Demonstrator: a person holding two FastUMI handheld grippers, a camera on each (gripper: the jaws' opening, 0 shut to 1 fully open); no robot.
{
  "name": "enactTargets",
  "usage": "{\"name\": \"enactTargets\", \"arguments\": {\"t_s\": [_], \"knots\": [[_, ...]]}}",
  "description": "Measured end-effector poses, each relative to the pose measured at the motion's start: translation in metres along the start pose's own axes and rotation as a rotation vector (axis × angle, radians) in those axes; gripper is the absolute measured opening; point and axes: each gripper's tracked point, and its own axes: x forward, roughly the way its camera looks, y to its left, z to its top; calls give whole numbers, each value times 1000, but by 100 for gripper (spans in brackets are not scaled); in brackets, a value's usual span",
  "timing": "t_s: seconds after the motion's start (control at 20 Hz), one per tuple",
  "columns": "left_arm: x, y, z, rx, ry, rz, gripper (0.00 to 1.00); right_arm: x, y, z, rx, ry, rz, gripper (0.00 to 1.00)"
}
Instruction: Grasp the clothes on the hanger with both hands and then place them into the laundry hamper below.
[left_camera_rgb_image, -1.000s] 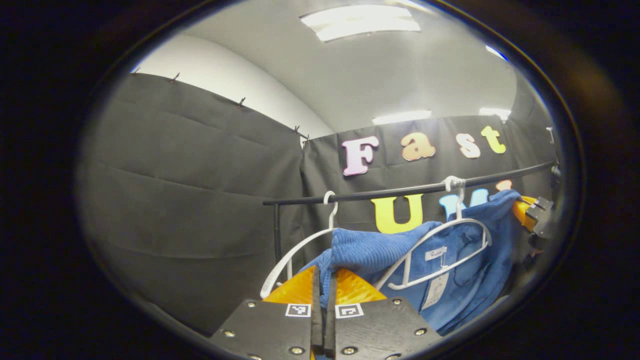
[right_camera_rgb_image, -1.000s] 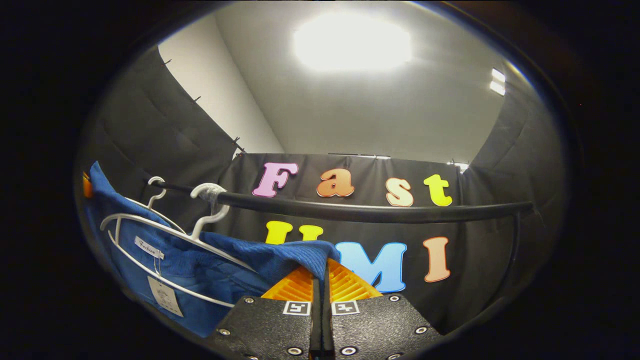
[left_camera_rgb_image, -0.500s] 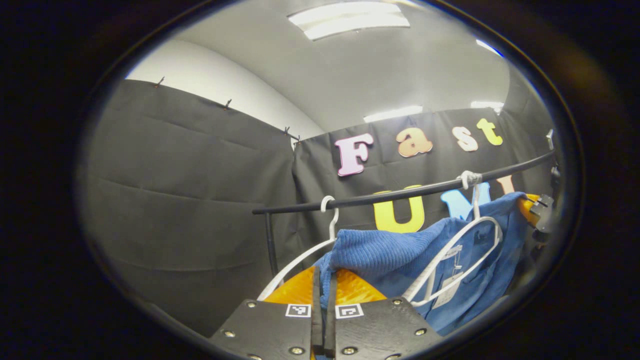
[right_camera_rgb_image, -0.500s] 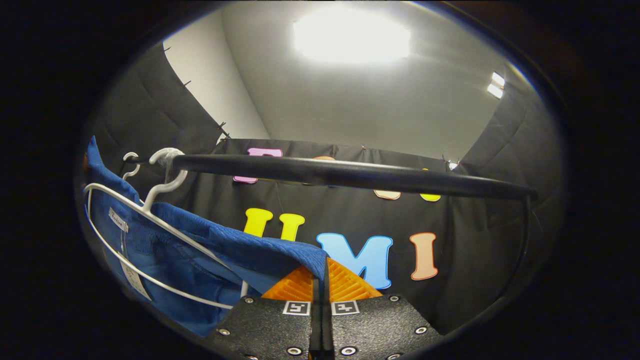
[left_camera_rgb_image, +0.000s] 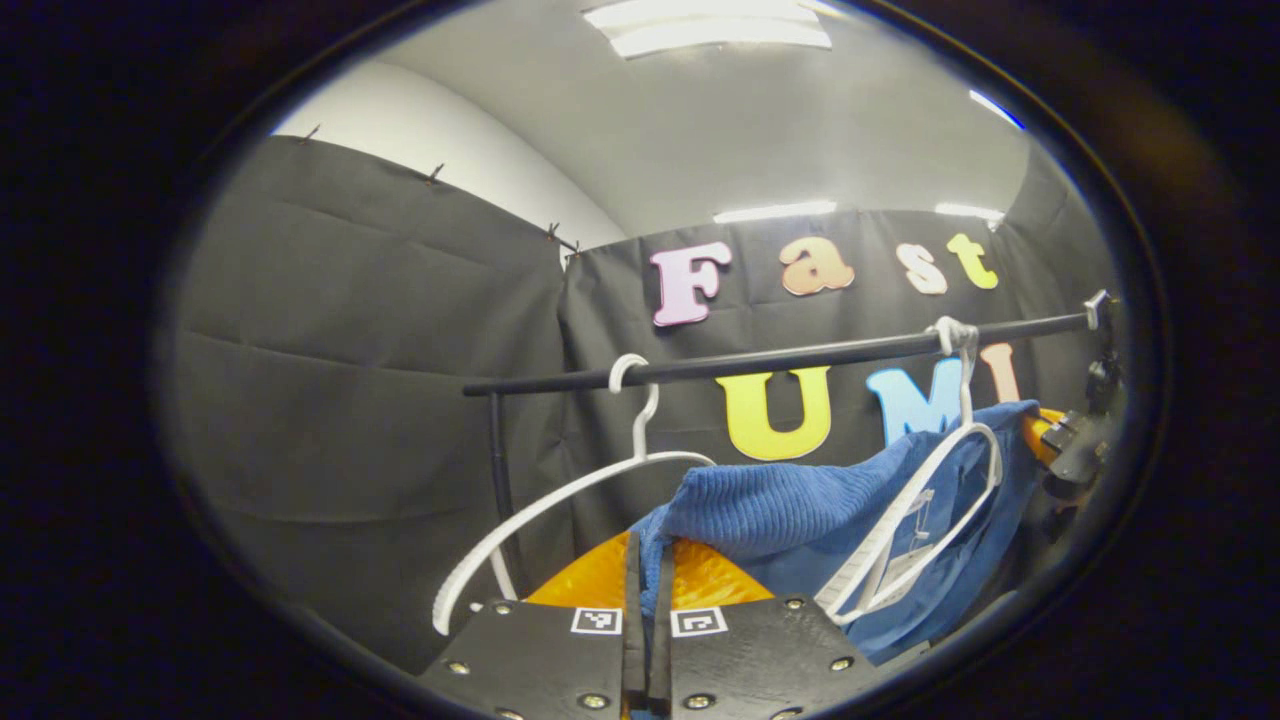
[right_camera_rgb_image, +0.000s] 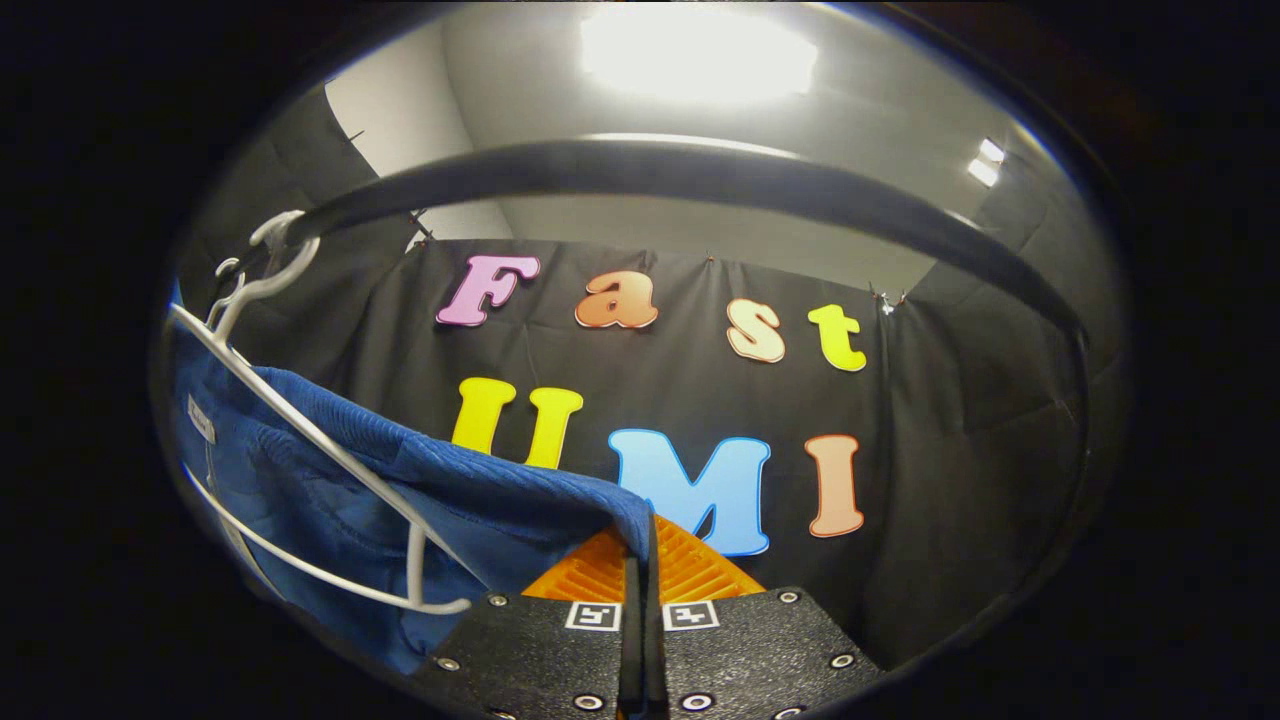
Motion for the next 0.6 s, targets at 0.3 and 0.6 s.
{"name": "enactTargets", "arguments": {"t_s": [0.3, 0.6], "knots": [[7, -5, -19, -39, 29, -32, 2, 3, 8, -33, -16, 66, 20, 1], [10, -4, -30, -49, 46, -44, 3, 10, 17, -68, 19, 153, 61, 1]]}}
